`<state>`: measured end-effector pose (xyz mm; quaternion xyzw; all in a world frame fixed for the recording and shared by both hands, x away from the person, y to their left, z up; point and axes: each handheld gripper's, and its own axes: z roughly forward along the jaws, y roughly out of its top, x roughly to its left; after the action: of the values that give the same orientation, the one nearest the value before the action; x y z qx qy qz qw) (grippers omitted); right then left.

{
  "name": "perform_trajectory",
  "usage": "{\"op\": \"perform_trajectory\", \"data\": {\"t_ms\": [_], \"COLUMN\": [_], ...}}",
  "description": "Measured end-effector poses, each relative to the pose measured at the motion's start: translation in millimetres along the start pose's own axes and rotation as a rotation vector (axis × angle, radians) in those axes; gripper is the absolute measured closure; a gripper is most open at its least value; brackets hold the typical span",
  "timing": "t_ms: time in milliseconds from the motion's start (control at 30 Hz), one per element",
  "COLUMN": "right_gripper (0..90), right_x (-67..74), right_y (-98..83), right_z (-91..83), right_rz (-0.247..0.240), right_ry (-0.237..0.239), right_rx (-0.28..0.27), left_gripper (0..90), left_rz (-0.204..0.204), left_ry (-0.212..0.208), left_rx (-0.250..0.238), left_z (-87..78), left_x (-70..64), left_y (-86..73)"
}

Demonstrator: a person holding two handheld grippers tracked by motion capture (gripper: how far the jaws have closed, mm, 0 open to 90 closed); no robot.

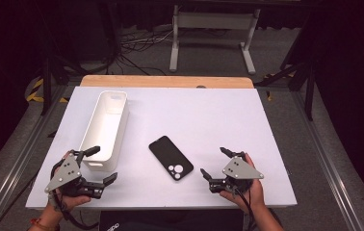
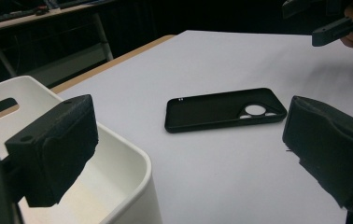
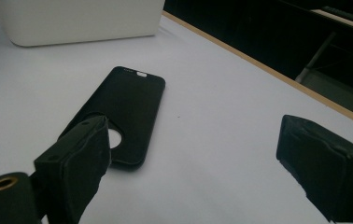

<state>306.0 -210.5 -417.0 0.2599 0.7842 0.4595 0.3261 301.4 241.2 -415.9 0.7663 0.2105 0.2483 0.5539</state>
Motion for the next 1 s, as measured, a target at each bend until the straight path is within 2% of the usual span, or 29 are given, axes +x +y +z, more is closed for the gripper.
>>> {"op": "perform_trajectory", "data": {"t_ms": [167,233,300,400,433,533,633,667,700,767,800,867,1000], "right_gripper": [11.6,12.8,14.0,20.6,23.6,30.9,35.5,41.3,50.9,57.2,57.2,66.1,81.4], "right_x": [-3.9,-5.6,-5.7,-6.5,-7.0,-7.9,-8.3,-8.6,-8.4,-8.4,-8.4,-7.9,-6.8], "right_y": [4.1,5.6,6.0,9.1,10.0,12.5,13.5,14.6,15.8,17.4,17.4,20.7,27.2], "right_z": [2.2,3.0,3.3,5.3,5.8,4.6,2.8,1.5,-0.7,-1.6,-1.6,-2.2,-1.6], "right_rz": [0.024,0.048,0.052,0.067,0.077,0.093,0.099,0.095,0.091,0.097,0.097,0.096,0.078], "right_ry": [0.009,0.015,0.013,-0.01,-0.016,-0.03,-0.024,-0.009,0.007,0.023,0.023,0.05,0.062], "right_rx": [-0.012,-0.019,-0.022,-0.034,-0.04,-0.049,-0.052,-0.045,-0.053,-0.049,-0.049,-0.043,-0.031], "left_gripper": [5.1,4.9,4.9,4.9,4.9,4.9,4.8,4.8,4.8,5.0,5.0,5.0,5.1], "left_rz": [0.0,-0.005,-0.008,-0.013,-0.011,-0.004,0.001,0.002,0.011,0.009,0.014,0.014,0.012], "left_ry": [-0.013,-0.01,-0.009,-0.008,-0.012,-0.011,-0.012,-0.012,-0.011,-0.016,-0.012,-0.009,-0.012], "left_rx": [0.024,0.016,0.021,0.013,0.029,0.03,0.039,0.044,0.047,0.047,0.05,0.039,0.035], "left_z": [1.0,0.5,-1.5,-3.3,-4.2,-3.5,-2.9,-2.3,-2.2,-2.4,-2.3,-2.6,-4.1], "left_x": [-4.5,-5.7,-6.0,-6.5,-6.5,-6.4,-6.4,-6.9,-7.6,-7.7,-8.0,-7.1,-6.9], "left_y": [0.1,-0.5,-0.7,-2.6,-2.8,-3.0,-3.3,-3.5,-3.6,-3.7,-3.5,-3.3,-2.6]}}
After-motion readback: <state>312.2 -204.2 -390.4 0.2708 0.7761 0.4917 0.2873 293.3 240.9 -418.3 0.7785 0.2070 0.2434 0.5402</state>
